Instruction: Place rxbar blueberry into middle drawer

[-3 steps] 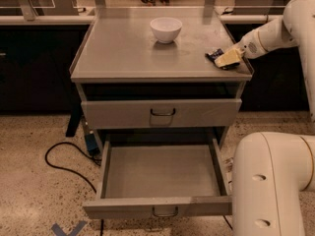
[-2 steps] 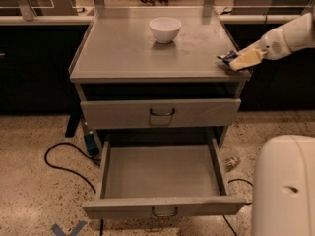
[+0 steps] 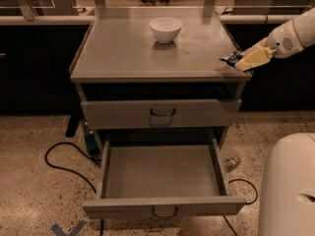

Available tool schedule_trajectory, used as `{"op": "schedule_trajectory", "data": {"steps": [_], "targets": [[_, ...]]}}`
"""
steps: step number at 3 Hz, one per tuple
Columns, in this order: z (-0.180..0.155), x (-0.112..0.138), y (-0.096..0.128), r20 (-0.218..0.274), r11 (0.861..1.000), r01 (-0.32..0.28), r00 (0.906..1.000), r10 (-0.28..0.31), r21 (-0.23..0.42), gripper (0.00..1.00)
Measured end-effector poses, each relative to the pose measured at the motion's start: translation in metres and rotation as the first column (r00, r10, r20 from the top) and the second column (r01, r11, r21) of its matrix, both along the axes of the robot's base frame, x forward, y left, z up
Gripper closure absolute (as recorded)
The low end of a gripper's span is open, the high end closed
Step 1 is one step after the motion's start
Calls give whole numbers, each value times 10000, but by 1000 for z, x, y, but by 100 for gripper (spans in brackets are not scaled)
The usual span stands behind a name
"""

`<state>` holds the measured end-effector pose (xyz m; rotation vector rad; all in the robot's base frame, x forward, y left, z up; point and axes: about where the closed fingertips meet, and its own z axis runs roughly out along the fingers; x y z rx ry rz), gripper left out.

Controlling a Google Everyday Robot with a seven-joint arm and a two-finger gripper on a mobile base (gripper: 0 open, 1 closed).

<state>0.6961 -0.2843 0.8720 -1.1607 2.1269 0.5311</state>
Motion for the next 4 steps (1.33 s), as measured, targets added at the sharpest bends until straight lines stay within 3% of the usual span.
{"op": "schedule_trajectory", "data": {"steps": [1, 2, 3, 4], "targets": [[-3, -7, -10, 156, 9998, 128, 9998, -126, -128, 100], [34, -40, -66, 2068, 9914, 742, 9771, -506, -1081, 100], [57, -64, -95, 3068, 9768, 1185, 9499, -592, -1784, 100], [57, -64, -95, 3068, 9768, 1184, 9499, -591, -1784, 100]]}}
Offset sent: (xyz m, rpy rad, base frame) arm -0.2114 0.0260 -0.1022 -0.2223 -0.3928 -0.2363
